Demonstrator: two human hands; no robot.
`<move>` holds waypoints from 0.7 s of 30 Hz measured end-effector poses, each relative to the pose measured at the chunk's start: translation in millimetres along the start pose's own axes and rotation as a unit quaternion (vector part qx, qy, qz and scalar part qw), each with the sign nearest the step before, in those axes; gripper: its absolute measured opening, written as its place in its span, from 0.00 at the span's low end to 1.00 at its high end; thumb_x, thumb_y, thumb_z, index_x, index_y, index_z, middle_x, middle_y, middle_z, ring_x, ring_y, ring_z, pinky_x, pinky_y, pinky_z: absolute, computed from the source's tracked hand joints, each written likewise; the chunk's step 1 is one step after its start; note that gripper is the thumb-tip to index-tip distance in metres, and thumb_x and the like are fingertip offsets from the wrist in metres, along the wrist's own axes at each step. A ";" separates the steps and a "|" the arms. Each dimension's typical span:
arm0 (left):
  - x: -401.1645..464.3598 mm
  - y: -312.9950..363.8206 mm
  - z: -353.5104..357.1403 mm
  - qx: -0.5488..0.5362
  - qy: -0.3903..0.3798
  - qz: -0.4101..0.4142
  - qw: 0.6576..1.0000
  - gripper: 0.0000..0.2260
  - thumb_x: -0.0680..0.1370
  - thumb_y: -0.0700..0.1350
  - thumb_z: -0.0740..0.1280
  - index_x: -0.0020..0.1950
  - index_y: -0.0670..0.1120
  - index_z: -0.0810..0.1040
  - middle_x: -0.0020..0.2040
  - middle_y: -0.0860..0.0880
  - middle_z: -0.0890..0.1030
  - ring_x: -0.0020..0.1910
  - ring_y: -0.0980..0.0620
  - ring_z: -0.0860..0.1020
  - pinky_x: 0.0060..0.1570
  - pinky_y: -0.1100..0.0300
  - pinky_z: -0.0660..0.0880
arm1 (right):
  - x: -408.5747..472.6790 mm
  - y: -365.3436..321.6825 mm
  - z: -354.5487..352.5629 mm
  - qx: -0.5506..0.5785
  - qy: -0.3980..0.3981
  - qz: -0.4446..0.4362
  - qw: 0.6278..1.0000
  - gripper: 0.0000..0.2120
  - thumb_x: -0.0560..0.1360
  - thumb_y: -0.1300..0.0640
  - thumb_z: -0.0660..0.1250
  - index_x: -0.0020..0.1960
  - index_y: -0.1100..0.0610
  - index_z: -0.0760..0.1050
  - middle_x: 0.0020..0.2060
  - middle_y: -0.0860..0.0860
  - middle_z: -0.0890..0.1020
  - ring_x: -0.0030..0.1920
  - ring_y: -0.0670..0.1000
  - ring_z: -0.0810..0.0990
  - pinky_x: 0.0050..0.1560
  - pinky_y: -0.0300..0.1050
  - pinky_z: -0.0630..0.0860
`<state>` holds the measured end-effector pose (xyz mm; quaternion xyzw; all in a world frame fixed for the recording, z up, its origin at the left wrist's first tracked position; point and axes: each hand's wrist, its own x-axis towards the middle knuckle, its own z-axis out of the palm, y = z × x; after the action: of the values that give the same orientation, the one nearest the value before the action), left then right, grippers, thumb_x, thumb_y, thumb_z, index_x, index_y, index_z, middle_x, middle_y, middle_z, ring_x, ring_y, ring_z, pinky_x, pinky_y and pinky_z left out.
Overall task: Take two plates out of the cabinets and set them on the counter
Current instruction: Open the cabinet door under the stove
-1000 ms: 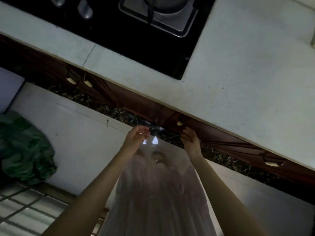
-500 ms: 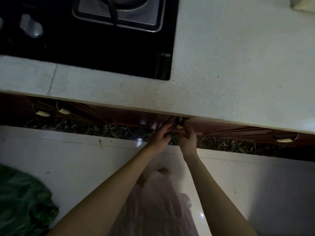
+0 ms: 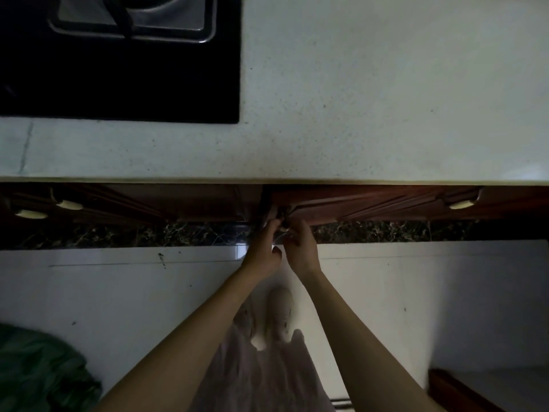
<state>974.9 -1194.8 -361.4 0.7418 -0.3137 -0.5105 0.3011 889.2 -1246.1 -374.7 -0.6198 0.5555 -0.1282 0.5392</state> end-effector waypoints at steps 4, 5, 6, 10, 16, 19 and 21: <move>-26.3 -4.5 12.9 -0.001 -0.005 -0.024 1.000 0.27 0.74 0.28 0.55 0.70 0.48 0.64 0.69 0.42 0.71 0.68 0.45 0.69 0.63 0.52 0.70 | -23.3 15.8 -7.5 0.014 -0.005 0.010 1.000 0.09 0.74 0.68 0.63 0.54 0.64 0.73 0.50 0.58 0.79 0.50 0.53 0.77 0.51 0.48 0.75; -32.8 -4.6 17.1 0.003 -0.006 -0.027 1.000 0.27 0.74 0.28 0.55 0.69 0.49 0.65 0.68 0.42 0.72 0.66 0.45 0.71 0.60 0.55 0.71 | -28.9 19.4 -10.7 0.020 -0.008 0.017 1.000 0.08 0.75 0.65 0.64 0.54 0.63 0.73 0.49 0.55 0.79 0.49 0.51 0.77 0.52 0.49 0.75; -38.7 -4.8 21.3 0.009 -0.008 -0.030 0.999 0.27 0.74 0.29 0.54 0.69 0.49 0.65 0.67 0.43 0.73 0.65 0.45 0.72 0.56 0.59 0.71 | -33.9 22.7 -14.3 0.023 -0.010 0.019 1.000 0.07 0.75 0.63 0.65 0.53 0.62 0.74 0.49 0.53 0.79 0.50 0.50 0.77 0.51 0.48 0.76; -63.7 -4.4 32.3 -0.026 0.033 -0.052 0.998 0.25 0.75 0.29 0.54 0.69 0.47 0.65 0.68 0.45 0.72 0.64 0.52 0.71 0.49 0.75 0.66 | -49.5 30.8 -26.8 0.014 -0.017 0.018 1.000 0.08 0.75 0.62 0.65 0.54 0.58 0.76 0.49 0.50 0.80 0.49 0.48 0.77 0.45 0.34 0.73; -96.1 8.1 27.8 -0.040 0.121 -0.026 0.991 0.30 0.73 0.29 0.57 0.73 0.49 0.59 0.67 0.54 0.68 0.66 0.58 0.65 0.57 0.75 0.62 | -61.5 33.2 -33.1 -0.006 -0.011 0.033 0.999 0.09 0.76 0.62 0.64 0.55 0.60 0.75 0.52 0.54 0.81 0.50 0.49 0.77 0.47 0.34 0.74; -103.1 17.5 24.3 -0.032 0.097 0.016 0.995 0.33 0.73 0.28 0.57 0.75 0.50 0.56 0.65 0.59 0.62 0.65 0.62 0.61 0.49 0.88 0.56 | -61.5 28.9 -35.3 -0.020 -0.029 0.033 0.999 0.10 0.76 0.62 0.64 0.57 0.61 0.75 0.54 0.56 0.81 0.52 0.53 0.79 0.54 0.48 0.76; -104.5 23.3 17.7 -0.045 0.093 0.030 0.994 0.33 0.73 0.28 0.58 0.74 0.51 0.56 0.66 0.59 0.62 0.66 0.61 0.61 0.49 0.88 0.57 | -61.6 24.7 -36.6 -0.026 -0.042 0.035 0.998 0.12 0.76 0.61 0.64 0.59 0.62 0.74 0.55 0.57 0.81 0.55 0.55 0.79 0.57 0.51 0.76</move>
<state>925.0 -1130.8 -289.4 0.7622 -0.2831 -0.4435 0.3771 826.3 -1209.4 -353.6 -0.6187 0.5573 -0.0687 0.5495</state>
